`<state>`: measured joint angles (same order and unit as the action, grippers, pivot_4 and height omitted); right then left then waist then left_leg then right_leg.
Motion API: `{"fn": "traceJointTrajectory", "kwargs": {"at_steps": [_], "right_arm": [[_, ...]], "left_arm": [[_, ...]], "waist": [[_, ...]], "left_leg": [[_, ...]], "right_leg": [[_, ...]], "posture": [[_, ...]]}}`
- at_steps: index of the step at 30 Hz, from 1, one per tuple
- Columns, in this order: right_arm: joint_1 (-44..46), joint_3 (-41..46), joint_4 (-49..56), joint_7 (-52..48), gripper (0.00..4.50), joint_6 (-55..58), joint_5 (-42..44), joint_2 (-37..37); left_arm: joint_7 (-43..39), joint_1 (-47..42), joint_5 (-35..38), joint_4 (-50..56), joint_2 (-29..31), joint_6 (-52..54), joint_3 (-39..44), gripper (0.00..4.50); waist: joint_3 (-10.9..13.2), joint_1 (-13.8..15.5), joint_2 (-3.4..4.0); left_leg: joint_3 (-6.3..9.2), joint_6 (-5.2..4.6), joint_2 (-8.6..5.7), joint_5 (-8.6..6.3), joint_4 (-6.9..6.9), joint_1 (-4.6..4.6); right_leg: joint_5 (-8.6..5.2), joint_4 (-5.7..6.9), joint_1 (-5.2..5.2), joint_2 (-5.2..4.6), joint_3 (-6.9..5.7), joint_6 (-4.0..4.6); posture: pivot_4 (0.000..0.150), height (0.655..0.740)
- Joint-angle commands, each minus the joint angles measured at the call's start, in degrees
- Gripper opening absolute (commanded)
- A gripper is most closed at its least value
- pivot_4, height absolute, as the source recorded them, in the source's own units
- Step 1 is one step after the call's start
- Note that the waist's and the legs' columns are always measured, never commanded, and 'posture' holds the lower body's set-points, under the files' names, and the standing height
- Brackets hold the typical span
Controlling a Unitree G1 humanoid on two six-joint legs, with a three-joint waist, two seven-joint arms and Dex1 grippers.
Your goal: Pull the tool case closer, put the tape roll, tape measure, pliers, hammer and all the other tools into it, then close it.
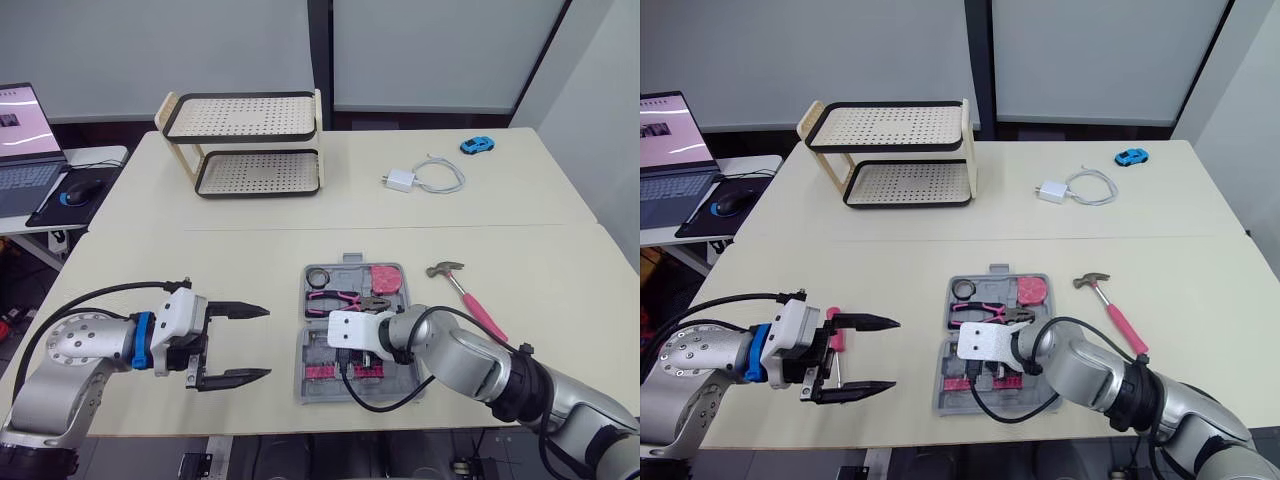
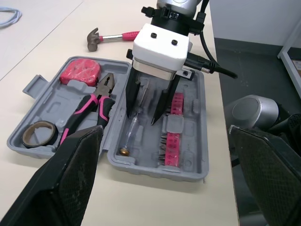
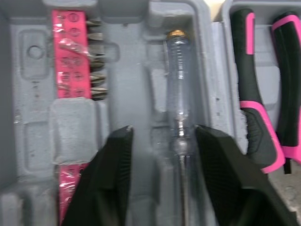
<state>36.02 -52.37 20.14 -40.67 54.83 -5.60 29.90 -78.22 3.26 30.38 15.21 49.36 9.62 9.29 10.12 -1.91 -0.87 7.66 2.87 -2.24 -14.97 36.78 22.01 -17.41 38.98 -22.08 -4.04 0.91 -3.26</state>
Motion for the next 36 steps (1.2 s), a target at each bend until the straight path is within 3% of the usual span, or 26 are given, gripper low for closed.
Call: {"fn": "traceJointTrajectory", "kwargs": {"at_steps": [1,11,18,21,26,36], "right_arm": [[0.8,2.1,3.2,-0.8,2.22,0.2,-0.9,0.3],[0.8,6.7,9.0,-4.5,2.22,-1.0,-0.1,4.8],[-3.5,11.3,7.6,-5.7,2.22,-4.5,3.4,3.5],[-4.3,12.0,6.3,-6.1,1.68,-6.1,3.7,2.6],[-2.3,11.3,4.9,-5.7,0.03,-4.8,3.2,-1.0],[-0.5,10.2,3.1,-6.4,0.03,-3.5,2.2,-2.3]], "left_arm": [[-0.1,-0.4,0.6,1.5,0.8,0.1,0.3,4.5],[0.0,-1.3,0.6,1.5,0.3,0.3,-0.5,4.5],[0.2,-2.2,0.5,1.3,-0.1,0.0,-1.4,4.5],[-0.1,-1.9,0.5,1.2,0.1,-0.3,-1.3,4.5],[-0.3,-1.4,0.6,1.2,0.4,-0.5,-1.0,4.5],[-0.3,-0.6,0.4,1.3,0.5,-0.9,-0.8,4.5]], "waist": [[0.0,0.0,0.0],[0.0,0.0,0.0],[0.0,0.0,0.0],[0.0,0.0,0.0],[0.0,-0.1,0.0],[0.0,0.0,0.0]], "left_leg": [[0.0,0.0,0.0,0.0,0.0,0.0],[0.0,0.0,-0.01,0.0,0.0,0.0],[-0.02,0.0,0.0,0.0,-0.01,0.01],[-0.03,0.0,0.0,0.0,-0.01,0.0],[-0.02,0.0,0.0,0.0,-0.01,0.0],[-0.01,0.0,0.0,0.0,-0.01,0.0]], "right_leg": [[0.0,0.0,0.0,0.0,0.0,0.0],[0.0,0.0,0.0,0.0,-0.01,0.0],[0.0,-0.01,0.01,0.0,0.0,0.0],[0.0,0.0,0.01,0.0,0.02,0.0],[0.0,0.0,0.01,0.02,0.0,0.0],[0.0,0.0,0.01,-0.01,0.01,0.01]], "posture": [[0.15,0.74],[0.15,0.74],[0.15,0.74],[0.15,0.74],[0.15,0.74],[0.15,0.74]]}}
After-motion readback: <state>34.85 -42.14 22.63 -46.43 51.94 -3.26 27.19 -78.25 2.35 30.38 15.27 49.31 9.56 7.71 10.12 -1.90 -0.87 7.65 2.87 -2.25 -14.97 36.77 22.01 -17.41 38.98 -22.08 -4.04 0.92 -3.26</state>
